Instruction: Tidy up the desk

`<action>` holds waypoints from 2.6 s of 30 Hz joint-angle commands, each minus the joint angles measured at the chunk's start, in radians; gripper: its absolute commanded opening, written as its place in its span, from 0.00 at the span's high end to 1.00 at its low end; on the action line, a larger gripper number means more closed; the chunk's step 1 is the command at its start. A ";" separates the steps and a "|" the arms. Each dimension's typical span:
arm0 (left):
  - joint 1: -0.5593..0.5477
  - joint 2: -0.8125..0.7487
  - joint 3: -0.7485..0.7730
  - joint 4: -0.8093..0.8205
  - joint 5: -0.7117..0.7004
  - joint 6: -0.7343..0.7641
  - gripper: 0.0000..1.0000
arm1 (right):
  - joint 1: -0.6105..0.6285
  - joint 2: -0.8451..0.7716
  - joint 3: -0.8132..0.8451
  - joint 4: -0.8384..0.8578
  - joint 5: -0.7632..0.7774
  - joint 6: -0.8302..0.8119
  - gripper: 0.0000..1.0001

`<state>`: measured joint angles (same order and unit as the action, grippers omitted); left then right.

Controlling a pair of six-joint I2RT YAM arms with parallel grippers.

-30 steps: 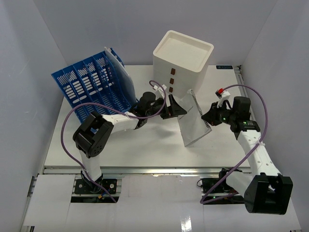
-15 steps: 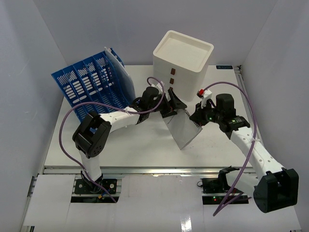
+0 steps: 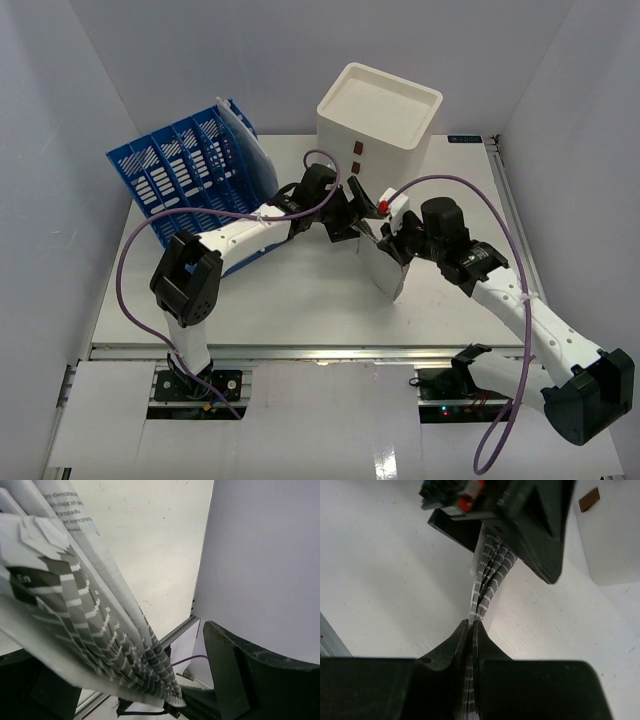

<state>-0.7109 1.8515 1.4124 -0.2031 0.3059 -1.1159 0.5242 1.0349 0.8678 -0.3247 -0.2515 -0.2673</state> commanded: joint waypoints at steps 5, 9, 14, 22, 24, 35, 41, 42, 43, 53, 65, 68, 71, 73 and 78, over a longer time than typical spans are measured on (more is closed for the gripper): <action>-0.005 -0.035 0.024 -0.112 0.048 0.066 0.06 | 0.160 0.007 0.094 0.037 0.051 -0.190 0.92; -0.005 -0.041 0.017 -0.111 0.092 0.111 0.45 | 0.181 0.031 0.084 0.036 0.040 -0.214 0.92; -0.005 -0.061 0.001 -0.089 0.165 0.189 0.92 | 0.184 0.021 0.071 0.014 -0.001 -0.263 0.91; -0.004 -0.190 -0.209 0.230 0.359 0.342 1.00 | 0.173 -0.063 0.105 -0.138 -0.032 -0.468 0.13; -0.004 -0.226 -0.225 0.180 0.302 0.403 1.00 | 0.151 -0.088 0.139 -0.179 -0.047 -0.495 0.09; -0.005 -0.649 -0.320 0.084 -0.030 0.757 1.00 | -0.127 -0.163 0.081 -0.098 -0.237 -0.421 0.07; -0.005 -0.905 -0.318 0.012 -0.309 0.940 1.00 | -0.268 -0.129 -0.009 0.023 -0.421 -0.352 0.07; -0.005 -0.935 -0.310 0.002 -0.366 0.979 1.00 | -0.277 -0.121 -0.022 0.037 -0.444 -0.340 0.07; -0.005 -0.936 -0.291 -0.001 -0.408 1.012 1.00 | -0.278 -0.117 -0.038 0.054 -0.447 -0.332 0.07; -0.004 -0.890 -0.050 -0.029 -0.831 1.286 1.00 | -0.304 -0.096 -0.158 0.131 -0.536 -0.314 0.07; 0.096 -0.693 0.125 0.011 -0.894 1.304 1.00 | -0.307 -0.103 -0.186 0.145 -0.548 -0.304 0.07; 0.174 -0.675 0.172 0.017 -0.840 1.272 1.00 | -0.316 -0.117 -0.192 0.149 -0.549 -0.305 0.06; 0.216 -0.640 0.236 -0.001 -0.806 1.259 1.00 | -0.321 -0.119 -0.194 0.153 -0.550 -0.301 0.07; 0.218 -0.638 0.243 0.028 -0.796 1.266 1.00 | -0.322 -0.118 -0.194 0.154 -0.549 -0.301 0.06; 0.217 -0.679 0.232 0.147 -0.796 1.309 1.00 | -0.323 -0.113 -0.194 0.154 -0.546 -0.303 0.06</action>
<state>-0.4938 1.2426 1.5985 -0.2196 -0.5112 0.1576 0.2067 0.9298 0.6740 -0.2066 -0.7815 -0.5781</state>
